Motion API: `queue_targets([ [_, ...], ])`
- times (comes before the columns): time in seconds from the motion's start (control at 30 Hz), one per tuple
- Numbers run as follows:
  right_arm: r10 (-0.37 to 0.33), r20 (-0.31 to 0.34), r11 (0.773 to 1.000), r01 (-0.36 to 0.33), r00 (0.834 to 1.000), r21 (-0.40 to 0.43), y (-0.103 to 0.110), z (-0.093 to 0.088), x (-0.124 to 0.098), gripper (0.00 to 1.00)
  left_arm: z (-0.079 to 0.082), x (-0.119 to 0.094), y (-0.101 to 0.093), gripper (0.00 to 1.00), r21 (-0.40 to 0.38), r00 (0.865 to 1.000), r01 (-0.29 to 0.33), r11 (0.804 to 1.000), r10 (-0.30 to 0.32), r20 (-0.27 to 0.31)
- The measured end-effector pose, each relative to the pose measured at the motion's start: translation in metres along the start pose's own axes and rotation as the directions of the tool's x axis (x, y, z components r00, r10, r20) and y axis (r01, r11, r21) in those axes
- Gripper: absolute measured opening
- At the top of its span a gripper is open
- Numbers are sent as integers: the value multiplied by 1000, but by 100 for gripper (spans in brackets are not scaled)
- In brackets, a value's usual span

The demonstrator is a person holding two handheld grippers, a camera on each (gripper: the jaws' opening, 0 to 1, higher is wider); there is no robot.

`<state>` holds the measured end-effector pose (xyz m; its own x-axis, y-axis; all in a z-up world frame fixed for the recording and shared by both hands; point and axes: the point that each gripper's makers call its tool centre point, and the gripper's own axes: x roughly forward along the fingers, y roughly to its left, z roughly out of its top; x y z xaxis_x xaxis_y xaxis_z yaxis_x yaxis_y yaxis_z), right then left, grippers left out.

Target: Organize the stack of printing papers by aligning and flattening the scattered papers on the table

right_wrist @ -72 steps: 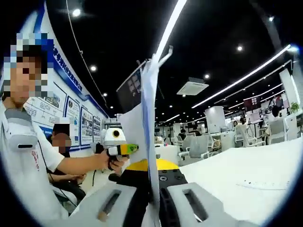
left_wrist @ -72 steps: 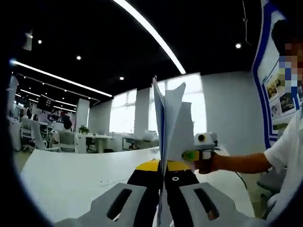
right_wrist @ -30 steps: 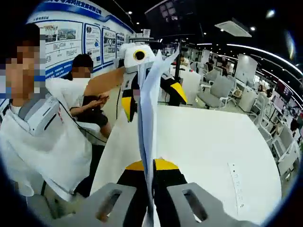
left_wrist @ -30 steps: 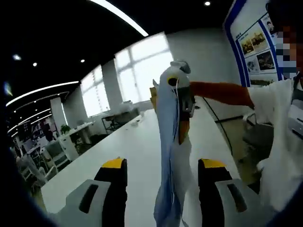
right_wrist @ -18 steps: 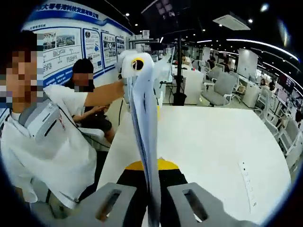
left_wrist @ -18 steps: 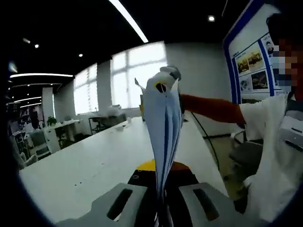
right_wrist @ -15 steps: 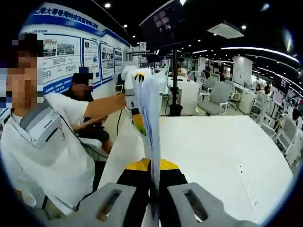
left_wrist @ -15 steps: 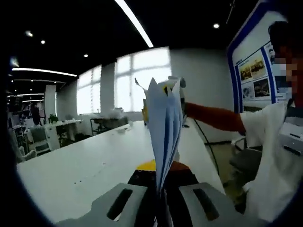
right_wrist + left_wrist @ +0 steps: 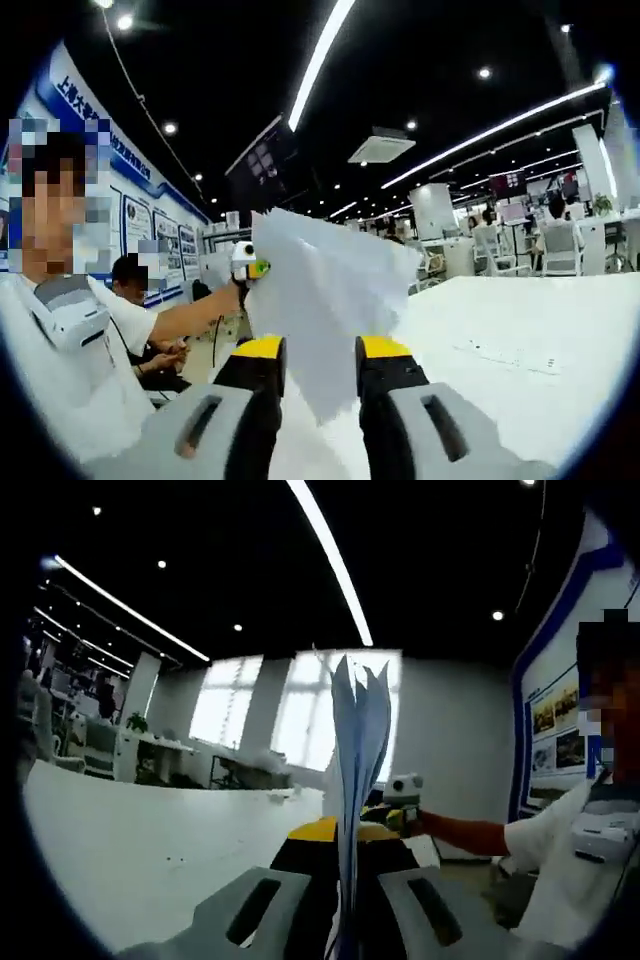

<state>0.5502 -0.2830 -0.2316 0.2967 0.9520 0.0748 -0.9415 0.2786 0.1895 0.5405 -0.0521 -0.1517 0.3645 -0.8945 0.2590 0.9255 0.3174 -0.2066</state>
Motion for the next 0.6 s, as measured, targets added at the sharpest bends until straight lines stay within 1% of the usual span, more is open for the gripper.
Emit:
queue_targets([
  [0.03, -6, 32, 1000, 6, 999, 2, -3, -6, 4, 41, 3, 0, -4, 6, -7, 1000, 13, 1000, -13, 12],
  [0.07, -11, 37, 1000, 11, 999, 11, -5, -16, 8, 48, 5, 0, -4, 6, -13, 1000, 21, 1000, -21, 23],
  [0.1, -15, 41, 999, 14, 999, 33, -9, -23, 12, 52, 7, 0, -7, 6, -22, 999, 31, 999, -30, 30],
  [0.13, -5, 64, 997, 0, 998, 74, -9, -28, 18, 56, 7, 1, -9, 6, -25, 999, 38, 999, -37, 30],
  [0.17, 9, 102, 995, -19, 995, 100, -7, -28, 26, 61, 8, 1, -11, 6, -30, 998, 44, 999, -42, 39],
  [0.2, 31, 127, 992, -46, 991, 120, -4, -29, 34, 64, 11, 2, -17, 6, -43, 996, 67, 997, -64, 60],
  [0.23, 60, 172, 987, -84, 983, 134, -1, -24, 42, 65, 12, 3, -22, 6, -57, 994, 88, 994, -84, 73],
  [0.3, 117, 244, 977, -156, 963, 147, 10, -14, 58, 64, 12, 3, -28, 6, -83, 988, 117, 990, -108, 108],
  [0.33, 147, 266, 971, -190, 953, 145, 16, -9, 66, 62, 10, 1, -28, 6, -94, 987, 125, 988, -114, 111],
  [0.37, 178, 276, 964, -224, 945, 142, 23, -6, 73, 57, 8, 1, -29, 6, -108, 985, 134, 985, -121, 122],
  [0.4, 206, 281, 958, -252, 937, 137, 29, -3, 76, 50, 7, 0, -29, 6, -116, 984, 140, 983, -125, 129],
  [0.43, 263, 279, 947, -303, 924, 109, 40, -1, 81, 35, 4, -3, -27, 6, -134, 981, 154, 979, -135, 143],
  [0.47, 314, 262, 938, -341, 913, 66, 49, -1, 81, 6, 0, -6, -25, 6, -134, 981, 152, 979, -132, 145],
  [0.5, 364, 247, 925, -380, 898, 22, 57, -1, 78, 0, -4, -8, -19, 6, -111, 984, 116, 987, -99, 146],
  [0.53, 365, 232, 923, -383, 901, 36, 59, -4, 78, 0, -6, -11, -14, 6, -75, 986, 86, 994, -74, 152],
  [0.6, 345, 221, 933, -359, 912, 24, 56, -7, 79, 0, -12, -11, -10, 7, -63, 989, 65, 996, -56, 134],
])
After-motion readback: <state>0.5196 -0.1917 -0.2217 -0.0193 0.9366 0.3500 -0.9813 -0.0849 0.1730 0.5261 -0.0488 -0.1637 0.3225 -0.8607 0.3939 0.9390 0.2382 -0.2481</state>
